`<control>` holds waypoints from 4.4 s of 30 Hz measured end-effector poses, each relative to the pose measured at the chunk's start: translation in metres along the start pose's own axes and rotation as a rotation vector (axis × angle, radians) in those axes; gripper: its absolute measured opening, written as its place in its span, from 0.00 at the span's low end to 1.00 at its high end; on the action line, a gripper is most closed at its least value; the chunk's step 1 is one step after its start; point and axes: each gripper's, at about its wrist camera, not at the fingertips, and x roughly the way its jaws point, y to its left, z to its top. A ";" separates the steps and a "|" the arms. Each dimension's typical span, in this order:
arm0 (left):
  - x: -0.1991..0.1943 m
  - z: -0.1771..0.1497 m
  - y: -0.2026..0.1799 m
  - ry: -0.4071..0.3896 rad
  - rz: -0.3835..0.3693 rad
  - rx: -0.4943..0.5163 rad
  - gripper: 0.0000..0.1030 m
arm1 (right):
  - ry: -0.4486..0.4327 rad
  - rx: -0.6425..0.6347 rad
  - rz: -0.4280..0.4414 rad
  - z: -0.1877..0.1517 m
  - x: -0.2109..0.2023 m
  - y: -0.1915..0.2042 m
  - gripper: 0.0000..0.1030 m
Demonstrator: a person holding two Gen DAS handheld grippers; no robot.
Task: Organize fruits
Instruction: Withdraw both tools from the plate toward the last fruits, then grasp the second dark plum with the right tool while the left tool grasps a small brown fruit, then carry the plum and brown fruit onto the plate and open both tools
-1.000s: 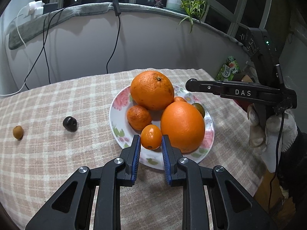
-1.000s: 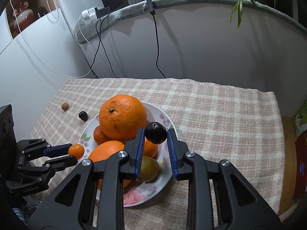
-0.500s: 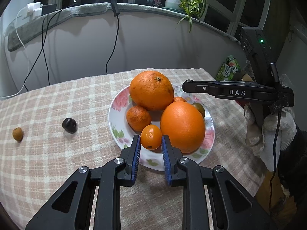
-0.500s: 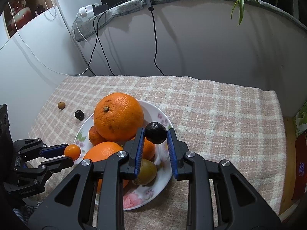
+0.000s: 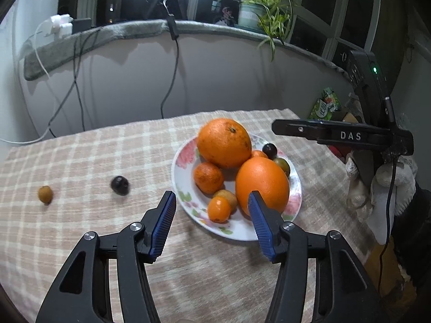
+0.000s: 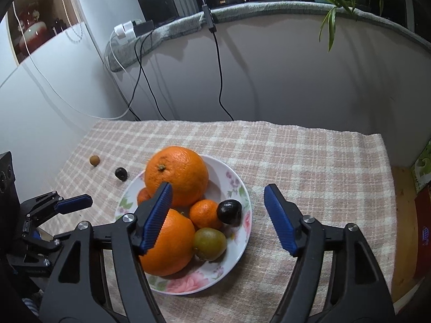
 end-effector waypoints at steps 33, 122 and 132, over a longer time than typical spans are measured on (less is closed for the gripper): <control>-0.094 -0.051 0.163 -0.065 0.310 -0.177 0.54 | 0.075 -0.213 0.137 0.015 0.050 0.137 0.71; -0.005 -0.018 0.106 -0.036 0.018 -0.188 0.24 | 0.093 -0.162 0.065 -0.008 0.029 0.120 0.24; 0.007 -0.015 0.057 -0.012 -0.066 -0.139 0.24 | 0.063 -0.062 -0.016 -0.022 -0.003 0.055 0.24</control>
